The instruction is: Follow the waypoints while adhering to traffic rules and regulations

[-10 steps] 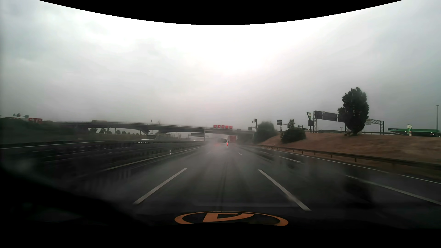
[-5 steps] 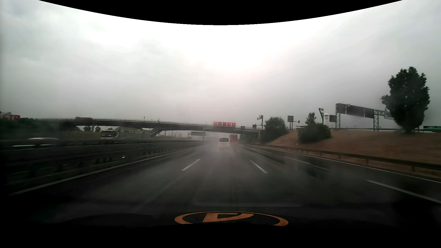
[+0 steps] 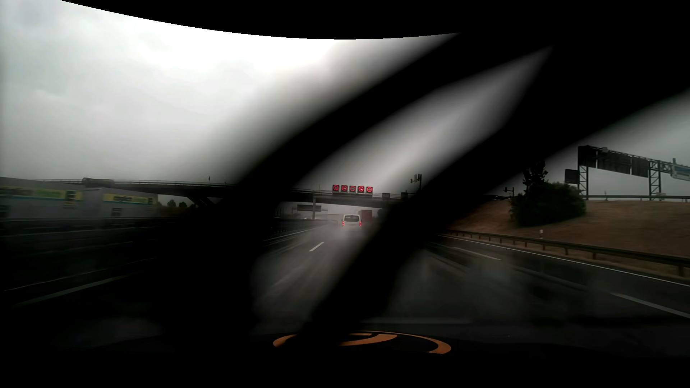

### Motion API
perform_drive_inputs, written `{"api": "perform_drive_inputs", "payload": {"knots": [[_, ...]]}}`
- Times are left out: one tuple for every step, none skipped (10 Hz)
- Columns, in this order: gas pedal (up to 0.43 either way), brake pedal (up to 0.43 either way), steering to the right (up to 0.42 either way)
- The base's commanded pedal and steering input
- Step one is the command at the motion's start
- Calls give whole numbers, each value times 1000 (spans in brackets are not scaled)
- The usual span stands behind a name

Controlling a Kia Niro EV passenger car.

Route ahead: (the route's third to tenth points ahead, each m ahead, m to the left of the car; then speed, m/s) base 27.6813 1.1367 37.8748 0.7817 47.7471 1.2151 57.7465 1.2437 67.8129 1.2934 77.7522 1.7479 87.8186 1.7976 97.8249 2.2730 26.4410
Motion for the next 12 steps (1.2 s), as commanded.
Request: {"api": "perform_drive_inputs", "payload": {"knots": [[47, 0, -1], [79, 0, -2], [118, 0, -2], [130, 0, -2], [130, 0, -2], [130, 0, -2], [150, 0, -2], [150, 0, -1], [150, 0, -1], [150, 0, -1], [150, 0, -1], [157, 0, -2]]}}
